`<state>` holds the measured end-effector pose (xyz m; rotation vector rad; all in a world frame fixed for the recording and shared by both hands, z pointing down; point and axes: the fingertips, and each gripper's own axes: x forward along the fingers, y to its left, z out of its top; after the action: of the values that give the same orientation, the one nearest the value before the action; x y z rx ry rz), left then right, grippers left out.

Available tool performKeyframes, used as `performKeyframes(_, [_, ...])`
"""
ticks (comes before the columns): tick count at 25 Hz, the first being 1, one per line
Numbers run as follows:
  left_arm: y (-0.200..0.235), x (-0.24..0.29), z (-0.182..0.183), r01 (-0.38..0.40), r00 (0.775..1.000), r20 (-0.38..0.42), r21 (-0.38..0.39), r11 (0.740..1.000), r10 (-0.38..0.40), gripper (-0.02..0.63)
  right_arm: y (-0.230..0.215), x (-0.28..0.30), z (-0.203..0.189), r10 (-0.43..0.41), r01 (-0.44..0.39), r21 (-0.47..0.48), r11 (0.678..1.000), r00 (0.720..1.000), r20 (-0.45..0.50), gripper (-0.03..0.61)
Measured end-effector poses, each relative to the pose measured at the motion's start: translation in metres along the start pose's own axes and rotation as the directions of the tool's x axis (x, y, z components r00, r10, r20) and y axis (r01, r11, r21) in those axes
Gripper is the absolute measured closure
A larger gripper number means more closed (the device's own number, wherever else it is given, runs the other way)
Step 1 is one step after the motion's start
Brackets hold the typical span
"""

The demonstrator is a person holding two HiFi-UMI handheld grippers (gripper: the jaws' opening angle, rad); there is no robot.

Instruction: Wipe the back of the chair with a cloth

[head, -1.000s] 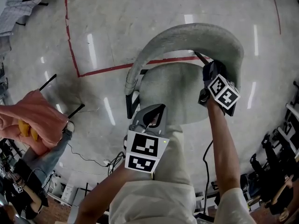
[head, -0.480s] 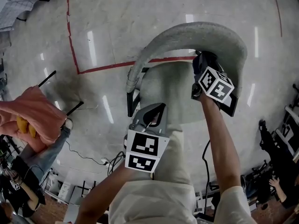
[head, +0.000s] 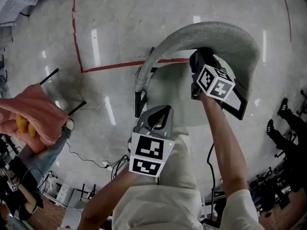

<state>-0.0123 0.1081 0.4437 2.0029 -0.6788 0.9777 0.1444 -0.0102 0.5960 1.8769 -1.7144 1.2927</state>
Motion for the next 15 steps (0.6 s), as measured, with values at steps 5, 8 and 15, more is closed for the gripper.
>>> performKeyframes(5, [0.002,-0.008,-0.005,0.001,1.0,0.007,-0.005,1.0,-0.001,0.614,0.021,0.004,-0.007,0.035,-0.035,-0.018,0.999,0.999,-0.01,0.502])
performKeyframes(8, [0.007,-0.01,-0.009,-0.006,1.0,0.008,-0.011,1.0,0.006,0.614,0.035,0.008,-0.013,0.077,-0.077,-0.001,0.997,0.997,-0.021,0.502])
performKeyframes(15, [0.033,-0.017,-0.014,-0.019,1.0,0.008,-0.029,0.999,0.019,0.614,0.08,0.023,-0.028,0.159,-0.162,-0.038,0.986,0.985,-0.068,0.502])
